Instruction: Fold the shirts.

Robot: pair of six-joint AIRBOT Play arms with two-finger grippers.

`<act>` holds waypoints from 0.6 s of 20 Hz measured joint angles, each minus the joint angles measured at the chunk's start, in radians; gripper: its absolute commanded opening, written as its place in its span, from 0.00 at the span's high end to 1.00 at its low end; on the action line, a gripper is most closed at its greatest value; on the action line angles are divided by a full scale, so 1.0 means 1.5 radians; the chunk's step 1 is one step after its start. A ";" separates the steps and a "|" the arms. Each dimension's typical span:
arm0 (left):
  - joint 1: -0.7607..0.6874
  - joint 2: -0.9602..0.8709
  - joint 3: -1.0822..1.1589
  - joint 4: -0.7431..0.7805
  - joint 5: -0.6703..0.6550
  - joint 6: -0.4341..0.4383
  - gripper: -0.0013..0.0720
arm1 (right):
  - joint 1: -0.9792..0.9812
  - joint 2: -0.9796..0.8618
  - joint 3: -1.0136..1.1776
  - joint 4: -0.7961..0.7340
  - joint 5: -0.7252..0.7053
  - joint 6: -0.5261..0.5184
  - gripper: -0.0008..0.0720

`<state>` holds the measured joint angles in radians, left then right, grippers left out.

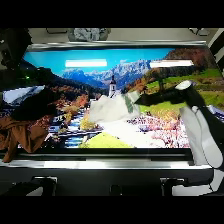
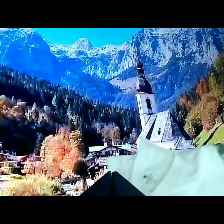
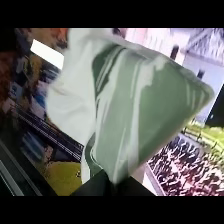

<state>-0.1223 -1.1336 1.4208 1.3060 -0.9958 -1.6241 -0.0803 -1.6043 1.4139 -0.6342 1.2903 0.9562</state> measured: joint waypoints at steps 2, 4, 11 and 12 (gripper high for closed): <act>0.000 0.000 0.000 0.000 0.008 0.000 0.95 | -0.046 0.024 0.099 -0.024 0.054 0.018 0.92; 0.000 0.000 0.000 0.000 0.016 0.000 0.95 | -0.107 0.040 0.201 -0.067 0.109 0.053 0.92; 0.000 0.000 0.000 0.000 0.027 0.000 0.95 | -0.331 0.055 0.345 -0.160 0.253 0.111 0.92; 0.000 0.000 0.000 0.000 0.027 0.000 0.95 | -0.358 0.056 0.350 -0.172 0.262 0.113 0.92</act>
<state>-0.1223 -1.1336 1.4204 1.3060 -0.9550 -1.6241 -0.6170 -1.5204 1.9392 -0.8928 1.6833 1.1252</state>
